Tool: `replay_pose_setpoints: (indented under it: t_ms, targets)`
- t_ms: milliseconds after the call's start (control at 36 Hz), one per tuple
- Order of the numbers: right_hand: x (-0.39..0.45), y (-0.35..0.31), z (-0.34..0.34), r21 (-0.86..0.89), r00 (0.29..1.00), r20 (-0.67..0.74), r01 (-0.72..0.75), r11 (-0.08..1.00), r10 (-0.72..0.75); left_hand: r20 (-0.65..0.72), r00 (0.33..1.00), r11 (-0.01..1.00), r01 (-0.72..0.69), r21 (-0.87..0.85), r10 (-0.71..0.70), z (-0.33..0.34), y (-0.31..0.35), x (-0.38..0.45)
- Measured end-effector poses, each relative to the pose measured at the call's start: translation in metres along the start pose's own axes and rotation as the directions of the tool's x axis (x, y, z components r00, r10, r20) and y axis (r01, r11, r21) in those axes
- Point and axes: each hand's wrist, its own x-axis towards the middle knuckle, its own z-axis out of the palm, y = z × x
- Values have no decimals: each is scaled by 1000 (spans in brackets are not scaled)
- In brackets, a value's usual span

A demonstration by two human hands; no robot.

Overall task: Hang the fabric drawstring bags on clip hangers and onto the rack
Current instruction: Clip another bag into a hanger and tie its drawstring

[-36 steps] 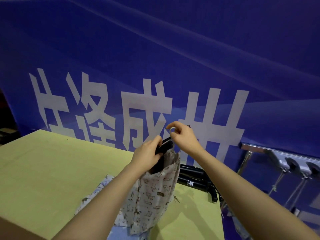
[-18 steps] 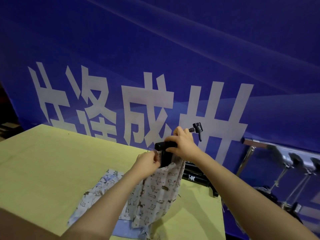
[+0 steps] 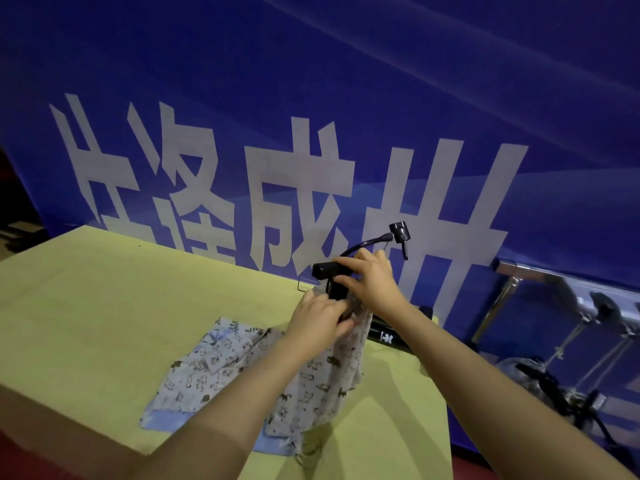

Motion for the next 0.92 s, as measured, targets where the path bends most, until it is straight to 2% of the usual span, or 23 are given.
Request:
replay_pose_setpoints:
  t_ms: [111, 194, 333, 417, 500, 611, 750, 833, 917]
  targets:
    - [4, 4, 0, -5, 1000, 6, -18, 1000, 18, 140, 990, 990, -16, 139, -4, 6, 12, 7]
    - [5, 9, 0, -6, 1000, 8, -29, 1000, 29, 82, 996, 999, 31, 43, -35, 12, 13, 2]
    - [6, 15, 0, 25, 999, -8, -35, 999, 35, -51, 999, 984, -28, -176, 20, 5, 0, -5]
    - [6, 15, 0, 43, 999, -8, -34, 998, 34, -63, 998, 966, -27, -258, 11, -7, -8, -5]
    - [5, 14, 1, 68, 999, -11, -35, 997, 36, -7, 1000, 950, 22, -312, -26, -21, -13, -5]
    - [5, 13, 0, 58, 999, -8, -39, 998, 39, 43, 999, 972, 8, -235, 2, -32, -26, -6]
    - [2, 16, -5, 7, 998, -12, -54, 999, 54, 59, 991, 988, -127, 83, 122, -49, -45, -9]
    - [2, 13, -7, 3, 998, 3, -66, 998, 66, -7, 989, 976, -147, 158, 150, -56, -51, -12]
    - [3, 6, -11, -38, 998, 46, -29, 999, 31, -164, 968, 973, -162, 162, 188, -55, -48, -13]
